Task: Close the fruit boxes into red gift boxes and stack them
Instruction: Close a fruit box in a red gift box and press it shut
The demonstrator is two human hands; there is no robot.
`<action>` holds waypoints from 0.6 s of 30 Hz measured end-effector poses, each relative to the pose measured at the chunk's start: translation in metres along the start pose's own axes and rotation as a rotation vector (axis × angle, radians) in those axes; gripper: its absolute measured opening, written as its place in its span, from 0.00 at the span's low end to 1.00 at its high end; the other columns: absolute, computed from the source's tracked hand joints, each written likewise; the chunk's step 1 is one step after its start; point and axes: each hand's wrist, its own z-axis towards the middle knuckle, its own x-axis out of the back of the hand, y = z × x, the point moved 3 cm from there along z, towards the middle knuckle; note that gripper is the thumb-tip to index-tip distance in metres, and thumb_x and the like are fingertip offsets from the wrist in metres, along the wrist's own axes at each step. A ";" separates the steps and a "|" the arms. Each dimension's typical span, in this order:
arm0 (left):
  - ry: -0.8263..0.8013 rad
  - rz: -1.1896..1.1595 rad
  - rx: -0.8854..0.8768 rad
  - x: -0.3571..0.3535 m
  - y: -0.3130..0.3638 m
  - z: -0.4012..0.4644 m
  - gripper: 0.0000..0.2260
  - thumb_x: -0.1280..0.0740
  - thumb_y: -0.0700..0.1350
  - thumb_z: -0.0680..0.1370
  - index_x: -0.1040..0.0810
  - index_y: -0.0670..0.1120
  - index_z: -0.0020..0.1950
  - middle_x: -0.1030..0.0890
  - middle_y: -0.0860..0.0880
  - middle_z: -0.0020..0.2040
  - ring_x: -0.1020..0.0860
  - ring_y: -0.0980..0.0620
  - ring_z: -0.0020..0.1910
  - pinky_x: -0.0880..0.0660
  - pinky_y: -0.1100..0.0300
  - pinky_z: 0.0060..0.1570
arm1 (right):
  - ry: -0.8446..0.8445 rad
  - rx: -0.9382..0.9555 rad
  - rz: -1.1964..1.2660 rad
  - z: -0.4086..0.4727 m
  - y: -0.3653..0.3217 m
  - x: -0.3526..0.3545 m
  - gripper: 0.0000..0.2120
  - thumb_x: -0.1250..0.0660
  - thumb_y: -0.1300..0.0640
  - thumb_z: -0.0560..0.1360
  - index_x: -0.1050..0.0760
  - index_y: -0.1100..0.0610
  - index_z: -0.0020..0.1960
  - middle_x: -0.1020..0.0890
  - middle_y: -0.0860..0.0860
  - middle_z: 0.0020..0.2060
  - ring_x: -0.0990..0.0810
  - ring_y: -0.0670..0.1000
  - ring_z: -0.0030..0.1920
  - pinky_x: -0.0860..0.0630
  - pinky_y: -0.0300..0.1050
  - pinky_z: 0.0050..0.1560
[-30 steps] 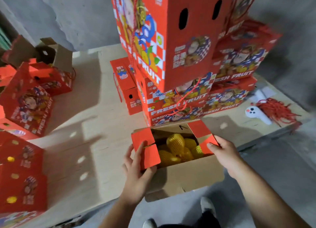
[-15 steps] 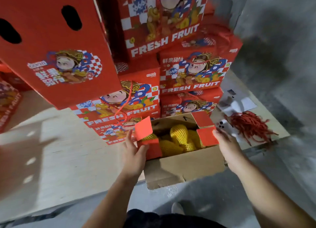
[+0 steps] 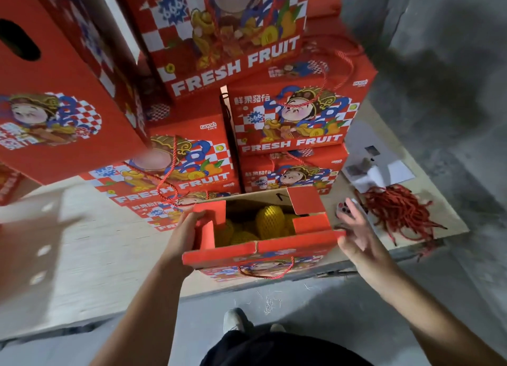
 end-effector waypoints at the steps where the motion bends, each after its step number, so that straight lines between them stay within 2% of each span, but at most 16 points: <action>1: -0.039 -0.084 0.032 -0.002 0.000 -0.004 0.21 0.35 0.58 0.81 0.19 0.46 0.66 0.15 0.39 0.58 0.15 0.40 0.51 0.17 0.45 0.51 | 0.087 0.004 0.057 0.007 -0.006 -0.004 0.43 0.28 0.25 0.67 0.43 0.28 0.77 0.29 0.44 0.75 0.29 0.37 0.72 0.25 0.35 0.62; 3: -0.079 -0.131 0.019 -0.001 0.000 -0.011 0.23 0.41 0.65 0.82 0.14 0.53 0.61 0.14 0.43 0.59 0.14 0.41 0.52 0.16 0.45 0.46 | 0.186 0.017 -0.026 0.025 -0.017 -0.015 0.39 0.30 0.30 0.72 0.42 0.33 0.78 0.26 0.44 0.71 0.25 0.40 0.68 0.23 0.34 0.56; 5: -0.072 -0.089 -0.033 -0.003 0.001 -0.018 0.25 0.46 0.68 0.83 0.14 0.57 0.59 0.14 0.45 0.58 0.14 0.42 0.54 0.16 0.45 0.45 | 0.202 0.019 -0.242 0.043 -0.023 -0.025 0.36 0.32 0.40 0.79 0.46 0.39 0.82 0.31 0.45 0.74 0.30 0.42 0.72 0.28 0.41 0.64; 6: -0.058 -0.075 -0.058 -0.004 0.000 -0.020 0.23 0.44 0.66 0.83 0.14 0.56 0.60 0.14 0.44 0.59 0.14 0.42 0.54 0.17 0.47 0.46 | 0.186 0.026 -0.342 0.049 -0.024 -0.029 0.35 0.34 0.45 0.82 0.46 0.42 0.83 0.33 0.47 0.77 0.33 0.44 0.74 0.32 0.44 0.68; 8: 0.019 0.035 -0.112 -0.007 0.001 -0.020 0.13 0.37 0.56 0.84 0.17 0.56 0.65 0.14 0.43 0.59 0.14 0.44 0.52 0.18 0.49 0.47 | 0.111 0.030 -0.464 0.057 -0.022 -0.037 0.31 0.38 0.51 0.84 0.46 0.46 0.84 0.37 0.50 0.80 0.35 0.48 0.77 0.35 0.42 0.69; 9: 0.048 0.111 -0.134 -0.009 0.002 -0.019 0.11 0.34 0.51 0.84 0.20 0.59 0.66 0.14 0.44 0.58 0.14 0.45 0.51 0.17 0.48 0.45 | 0.062 0.014 -0.477 0.060 -0.020 -0.039 0.31 0.39 0.50 0.85 0.47 0.45 0.84 0.37 0.49 0.80 0.31 0.47 0.74 0.33 0.37 0.66; 10: 0.067 0.179 -0.150 -0.010 0.001 -0.018 0.13 0.33 0.49 0.83 0.22 0.62 0.66 0.15 0.45 0.57 0.14 0.45 0.51 0.17 0.48 0.44 | 0.015 -0.026 -0.477 0.063 -0.017 -0.039 0.31 0.41 0.49 0.85 0.50 0.43 0.84 0.34 0.48 0.78 0.25 0.44 0.67 0.29 0.31 0.57; 11: 0.081 0.220 -0.162 -0.011 0.001 -0.017 0.14 0.33 0.50 0.84 0.24 0.64 0.68 0.15 0.46 0.57 0.15 0.45 0.52 0.16 0.47 0.46 | -0.023 -0.084 -0.471 0.066 -0.015 -0.038 0.32 0.42 0.47 0.85 0.54 0.41 0.84 0.30 0.48 0.74 0.19 0.41 0.54 0.27 0.27 0.44; 12: 0.096 0.254 -0.176 -0.012 0.002 -0.017 0.16 0.34 0.52 0.84 0.27 0.65 0.71 0.16 0.46 0.59 0.15 0.45 0.54 0.16 0.46 0.48 | -0.050 -0.140 -0.463 0.069 -0.014 -0.037 0.33 0.43 0.44 0.85 0.58 0.39 0.83 0.28 0.47 0.70 0.19 0.39 0.42 0.29 0.27 0.33; 13: 0.111 0.293 -0.195 -0.012 0.002 -0.016 0.18 0.35 0.55 0.84 0.31 0.64 0.74 0.17 0.47 0.61 0.16 0.45 0.55 0.16 0.46 0.51 | -0.065 -0.189 -0.458 0.075 -0.014 -0.035 0.35 0.42 0.41 0.84 0.60 0.37 0.83 0.29 0.45 0.67 0.19 0.40 0.39 0.29 0.28 0.30; 15: 0.156 0.397 -0.233 -0.014 0.004 -0.014 0.21 0.36 0.59 0.84 0.34 0.60 0.76 0.19 0.47 0.63 0.16 0.45 0.55 0.16 0.47 0.50 | -0.069 -0.277 -0.389 0.087 -0.019 -0.031 0.36 0.39 0.34 0.80 0.52 0.39 0.82 0.30 0.42 0.70 0.20 0.41 0.50 0.23 0.37 0.43; 16: 0.189 0.443 -0.258 -0.016 0.004 -0.014 0.22 0.37 0.60 0.84 0.34 0.59 0.77 0.20 0.47 0.63 0.17 0.46 0.55 0.16 0.47 0.49 | -0.053 -0.315 -0.316 0.094 -0.024 -0.030 0.37 0.36 0.30 0.77 0.45 0.41 0.80 0.29 0.40 0.68 0.22 0.44 0.54 0.22 0.43 0.46; 18: 0.251 0.493 -0.320 -0.017 0.004 -0.016 0.23 0.37 0.60 0.83 0.33 0.56 0.77 0.20 0.47 0.64 0.17 0.47 0.55 0.17 0.46 0.51 | 0.003 -0.353 -0.185 0.109 -0.035 -0.031 0.36 0.35 0.26 0.74 0.33 0.42 0.75 0.25 0.40 0.63 0.23 0.47 0.56 0.23 0.47 0.50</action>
